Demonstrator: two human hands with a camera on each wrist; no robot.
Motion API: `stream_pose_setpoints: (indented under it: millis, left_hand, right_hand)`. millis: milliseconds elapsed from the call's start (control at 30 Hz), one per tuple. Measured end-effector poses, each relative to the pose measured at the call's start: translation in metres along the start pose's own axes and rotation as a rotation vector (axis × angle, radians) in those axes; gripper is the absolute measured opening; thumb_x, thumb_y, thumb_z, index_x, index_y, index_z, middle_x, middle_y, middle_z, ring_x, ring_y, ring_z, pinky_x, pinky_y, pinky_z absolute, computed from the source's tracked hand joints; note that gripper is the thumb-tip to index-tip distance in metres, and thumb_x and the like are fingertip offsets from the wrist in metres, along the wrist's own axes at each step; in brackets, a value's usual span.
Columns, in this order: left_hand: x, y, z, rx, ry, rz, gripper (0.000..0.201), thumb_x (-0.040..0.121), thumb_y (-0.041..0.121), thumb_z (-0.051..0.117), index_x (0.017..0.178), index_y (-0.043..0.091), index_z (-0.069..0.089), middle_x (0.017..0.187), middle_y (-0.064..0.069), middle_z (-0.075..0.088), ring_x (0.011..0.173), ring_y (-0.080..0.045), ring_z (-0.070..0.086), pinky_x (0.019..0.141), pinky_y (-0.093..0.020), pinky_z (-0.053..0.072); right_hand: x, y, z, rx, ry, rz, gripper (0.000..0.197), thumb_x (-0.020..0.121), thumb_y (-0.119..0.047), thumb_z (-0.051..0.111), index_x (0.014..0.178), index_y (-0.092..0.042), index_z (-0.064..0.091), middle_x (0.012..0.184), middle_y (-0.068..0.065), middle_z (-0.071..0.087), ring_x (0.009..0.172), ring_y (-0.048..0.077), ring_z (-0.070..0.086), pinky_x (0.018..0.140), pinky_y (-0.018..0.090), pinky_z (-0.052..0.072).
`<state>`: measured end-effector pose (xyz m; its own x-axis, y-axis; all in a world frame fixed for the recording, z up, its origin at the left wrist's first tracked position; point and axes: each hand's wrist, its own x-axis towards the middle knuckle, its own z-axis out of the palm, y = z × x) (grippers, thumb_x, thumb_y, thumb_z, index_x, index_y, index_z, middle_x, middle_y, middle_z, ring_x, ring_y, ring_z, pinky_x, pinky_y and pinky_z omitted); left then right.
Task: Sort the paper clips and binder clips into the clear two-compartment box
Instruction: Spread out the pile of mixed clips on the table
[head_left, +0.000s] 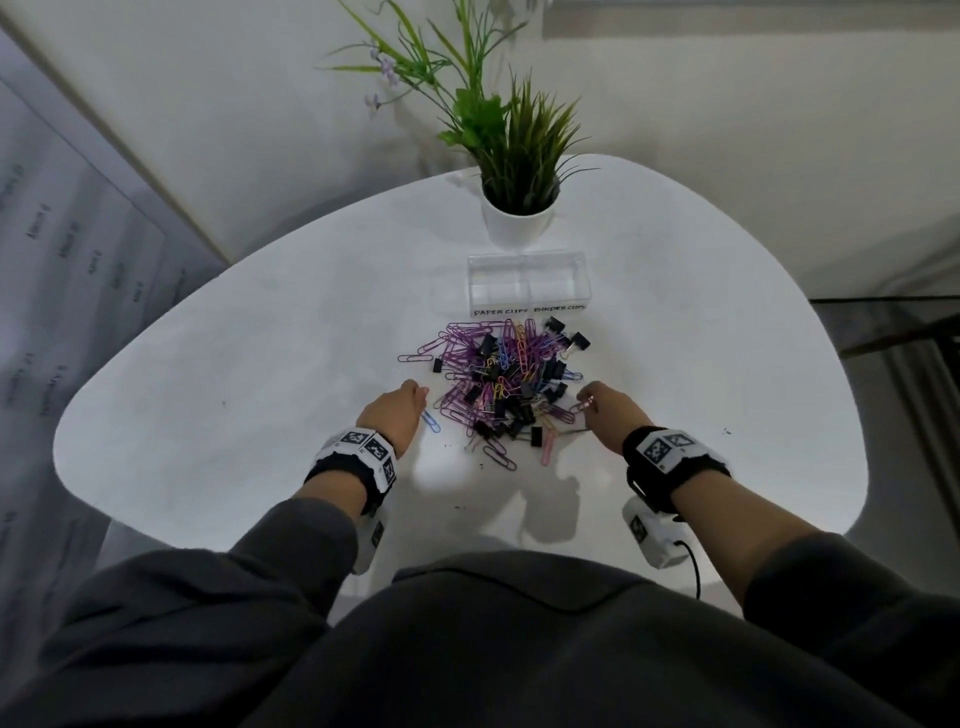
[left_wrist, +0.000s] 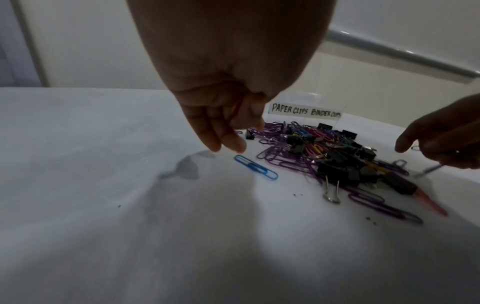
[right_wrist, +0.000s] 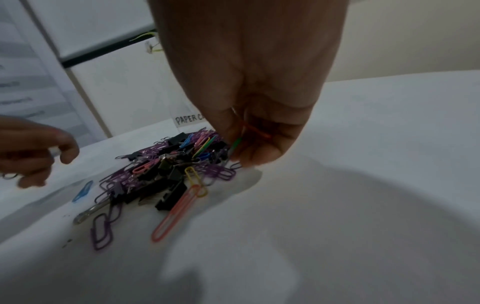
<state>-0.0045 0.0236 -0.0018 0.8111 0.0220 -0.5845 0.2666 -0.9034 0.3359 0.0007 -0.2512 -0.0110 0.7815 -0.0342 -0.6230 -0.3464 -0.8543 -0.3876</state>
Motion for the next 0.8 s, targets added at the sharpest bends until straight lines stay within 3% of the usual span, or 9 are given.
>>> stream_pose_setpoints:
  millis: [100, 167, 267, 367, 433, 500, 600, 700, 800]
  left_hand:
    - [-0.003, 0.003, 0.0, 0.016, -0.013, 0.003, 0.029, 0.101, 0.011, 0.026, 0.126, 0.008, 0.039, 0.116, -0.019, 0.06, 0.094, -0.032, 0.059, 0.08, -0.036, 0.044]
    - [-0.002, 0.005, 0.0, 0.079, -0.038, 0.006, 0.041, 0.095, 0.001, 0.032, 0.134, 0.014, 0.034, 0.122, -0.016, 0.056, 0.1, -0.032, 0.059, 0.084, -0.037, 0.046]
    - [0.001, 0.006, -0.003, 0.181, -0.031, 0.038, 0.032, 0.1, 0.016, 0.033, 0.132, 0.016, 0.036, 0.115, -0.013, 0.062, 0.099, -0.031, 0.062, 0.076, -0.035, 0.046]
    - [0.002, 0.004, -0.004, 0.283, -0.036, 0.041, 0.047, 0.101, 0.044, 0.02, 0.116, 0.011, 0.05, 0.107, -0.011, 0.067, 0.098, -0.029, 0.063, 0.074, -0.031, 0.042]
    - [0.004, 0.003, -0.006, 0.321, -0.059, 0.019, 0.051, 0.103, 0.039, 0.015, 0.116, 0.008, 0.053, 0.11, -0.013, 0.065, 0.102, -0.03, 0.062, 0.08, -0.032, 0.044]
    - [0.005, 0.002, -0.007, 0.318, -0.045, -0.001, 0.038, 0.103, 0.024, 0.021, 0.122, 0.005, 0.048, 0.113, -0.016, 0.064, 0.099, -0.031, 0.062, 0.081, -0.034, 0.045]
    - [0.008, 0.001, -0.008, 0.254, -0.056, -0.01, 0.039, 0.094, 0.002, 0.028, 0.132, 0.01, 0.035, 0.113, -0.017, 0.063, 0.088, -0.03, 0.059, 0.078, -0.035, 0.046]
    - [0.013, 0.002, -0.007, 0.257, -0.074, 0.039, 0.047, 0.09, -0.003, 0.031, 0.134, 0.013, 0.033, 0.119, -0.015, 0.059, 0.098, -0.031, 0.06, 0.077, -0.033, 0.044]
    - [0.022, 0.002, -0.007, 0.252, -0.091, 0.079, 0.042, 0.091, -0.001, 0.033, 0.13, 0.011, 0.037, 0.121, -0.015, 0.056, 0.103, -0.031, 0.059, 0.084, -0.034, 0.046]
  right_hand:
    - [-0.004, 0.012, 0.003, 0.286, 0.026, 0.084, 0.027, 0.095, 0.001, 0.03, 0.106, -0.007, 0.053, 0.081, 0.016, 0.058, 0.065, 0.026, 0.056, 0.056, 0.026, 0.043]
    - [-0.002, 0.016, 0.003, 0.477, 0.052, 0.171, 0.025, 0.093, 0.005, 0.027, 0.098, -0.006, 0.049, 0.067, 0.01, 0.051, 0.053, 0.022, 0.05, 0.053, 0.027, 0.042]
    - [0.0, 0.014, -0.003, 0.495, 0.039, 0.227, 0.024, 0.093, 0.005, 0.031, 0.079, -0.006, 0.047, 0.062, 0.008, 0.047, 0.051, 0.019, 0.044, 0.048, 0.023, 0.037]
    - [0.003, 0.01, -0.005, 0.251, 0.013, 0.158, 0.018, 0.097, -0.008, 0.039, 0.087, -0.006, 0.053, 0.082, 0.01, 0.054, 0.075, 0.025, 0.052, 0.068, 0.031, 0.042]
    - [0.005, 0.008, -0.004, 0.14, 0.03, 0.124, 0.023, 0.098, -0.025, 0.044, 0.092, -0.004, 0.048, 0.08, 0.008, 0.052, 0.084, 0.027, 0.051, 0.073, 0.033, 0.039]
    - [0.005, 0.007, -0.002, 0.086, 0.045, 0.106, 0.029, 0.097, -0.037, 0.045, 0.093, -0.008, 0.045, 0.079, 0.004, 0.052, 0.081, 0.026, 0.051, 0.071, 0.031, 0.037]
    - [0.007, 0.005, -0.003, -0.147, 0.014, 0.032, 0.024, 0.1, -0.02, 0.035, 0.11, -0.004, 0.051, 0.107, 0.017, 0.062, 0.098, 0.033, 0.06, 0.079, 0.036, 0.044]
    - [0.012, 0.007, -0.005, -0.188, 0.014, -0.02, 0.034, 0.093, 0.001, 0.031, 0.121, -0.007, 0.048, 0.12, 0.018, 0.058, 0.105, 0.031, 0.058, 0.084, 0.033, 0.042]
    - [0.014, 0.004, -0.007, -0.234, 0.047, -0.068, 0.025, 0.097, -0.016, 0.041, 0.12, -0.011, 0.05, 0.122, 0.013, 0.057, 0.106, 0.03, 0.059, 0.087, 0.035, 0.045]
